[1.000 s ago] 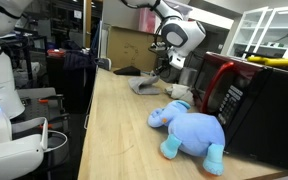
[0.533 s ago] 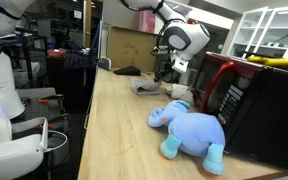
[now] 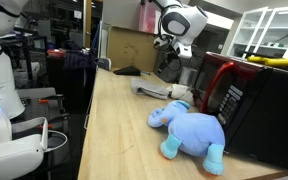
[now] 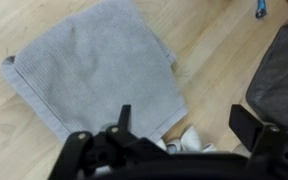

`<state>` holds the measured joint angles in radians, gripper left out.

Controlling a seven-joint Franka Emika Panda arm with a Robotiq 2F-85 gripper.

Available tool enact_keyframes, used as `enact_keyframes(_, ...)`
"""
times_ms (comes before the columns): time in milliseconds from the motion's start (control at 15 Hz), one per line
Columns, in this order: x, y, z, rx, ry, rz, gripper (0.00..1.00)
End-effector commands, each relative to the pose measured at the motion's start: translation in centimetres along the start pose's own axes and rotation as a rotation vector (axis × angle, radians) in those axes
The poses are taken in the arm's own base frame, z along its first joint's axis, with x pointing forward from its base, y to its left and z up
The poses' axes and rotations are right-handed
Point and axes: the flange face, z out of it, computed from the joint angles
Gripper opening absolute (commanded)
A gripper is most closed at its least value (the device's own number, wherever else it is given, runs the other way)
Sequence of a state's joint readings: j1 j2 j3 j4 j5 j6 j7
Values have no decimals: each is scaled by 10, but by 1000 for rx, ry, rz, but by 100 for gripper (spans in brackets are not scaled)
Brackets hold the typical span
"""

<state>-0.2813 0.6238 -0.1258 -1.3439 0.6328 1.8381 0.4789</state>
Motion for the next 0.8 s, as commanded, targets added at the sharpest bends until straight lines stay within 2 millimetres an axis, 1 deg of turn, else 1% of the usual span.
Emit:
enact_keyframes(0,-59,-15,-9,-33,24,-204,100)
enact_keyframes(133,-88,-17,8,-86,28,-320,100)
enact_keyframes(267,-110,-16,28,-139,46,-431,100)
enact_keyframes(333,-118,-14,41,-164,57,-486,100)
enact_keyframes(400,-125,-14,50,-185,75,-539,100)
enact_keyframes(467,-129,-12,62,-210,95,-592,100)
enact_keyframes(533,-132,-10,71,-233,115,-644,96)
enact_keyframes(600,-133,-7,80,-255,136,-694,72)
enact_keyframes(733,-135,-2,92,-294,183,-795,69)
